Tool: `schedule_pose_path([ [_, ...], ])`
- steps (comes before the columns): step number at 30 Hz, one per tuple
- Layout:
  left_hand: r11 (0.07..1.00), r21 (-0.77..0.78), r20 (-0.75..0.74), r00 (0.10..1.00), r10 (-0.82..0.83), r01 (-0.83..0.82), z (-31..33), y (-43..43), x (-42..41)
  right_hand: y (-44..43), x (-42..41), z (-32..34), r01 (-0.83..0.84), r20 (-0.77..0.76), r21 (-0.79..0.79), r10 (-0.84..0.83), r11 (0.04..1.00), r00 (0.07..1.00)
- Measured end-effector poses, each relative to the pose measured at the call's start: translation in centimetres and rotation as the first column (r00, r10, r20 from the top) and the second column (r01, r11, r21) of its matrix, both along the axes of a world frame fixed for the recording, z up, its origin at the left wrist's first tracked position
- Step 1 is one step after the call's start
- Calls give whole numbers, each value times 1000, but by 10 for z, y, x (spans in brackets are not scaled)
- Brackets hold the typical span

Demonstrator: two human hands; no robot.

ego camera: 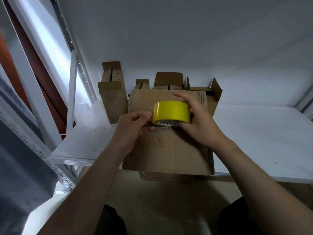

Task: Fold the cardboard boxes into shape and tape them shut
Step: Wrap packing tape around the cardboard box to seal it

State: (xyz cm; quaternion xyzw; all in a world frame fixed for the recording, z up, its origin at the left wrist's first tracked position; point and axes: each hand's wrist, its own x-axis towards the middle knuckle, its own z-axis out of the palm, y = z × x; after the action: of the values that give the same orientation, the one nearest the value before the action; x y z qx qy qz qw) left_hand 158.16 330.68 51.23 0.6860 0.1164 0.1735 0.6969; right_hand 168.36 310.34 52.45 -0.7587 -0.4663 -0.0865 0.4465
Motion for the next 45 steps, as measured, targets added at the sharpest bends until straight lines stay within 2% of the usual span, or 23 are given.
schedule_pose_path([
  [2,998,-55,-4,1000,16,-16,-3,1,2,1,-3,8,15,37,49,-17,999,999],
  [4,997,-59,-14,999,46,-47,-4,1,6,0,-8,12,42,160,34,-47,999,986],
  [8,999,5,-21,999,45,-45,-8,1,10,-4,-16,3,98,251,-40,-85,994,964],
  [17,999,48,9,1000,-17,16,1,39,-14,-11,-1,4,170,453,-221,-54,960,890],
  [19,999,46,-15,1000,-19,20,0,49,-20,-4,-6,0,172,441,-234,-53,957,896],
  [21,999,47,-42,999,-6,7,-1,56,-22,1,-12,-6,148,333,-195,-76,969,940],
  [23,996,86,-46,999,6,-2,-1,62,-24,4,-18,-10,142,289,-173,-88,975,953],
  [28,994,105,-26,999,21,-19,1,89,-34,12,-16,0,183,420,-267,-56,946,906],
  [32,998,41,-49,997,59,-57,-10,114,-40,29,-20,7,243,495,-331,-51,912,867],
  [41,996,-86,-118,993,1,-11,-54,136,-27,55,-30,7,191,473,-311,-23,931,881],
  [45,975,-220,-145,989,-41,8,-73,133,-13,64,-33,9,190,487,-324,-9,927,874],
])
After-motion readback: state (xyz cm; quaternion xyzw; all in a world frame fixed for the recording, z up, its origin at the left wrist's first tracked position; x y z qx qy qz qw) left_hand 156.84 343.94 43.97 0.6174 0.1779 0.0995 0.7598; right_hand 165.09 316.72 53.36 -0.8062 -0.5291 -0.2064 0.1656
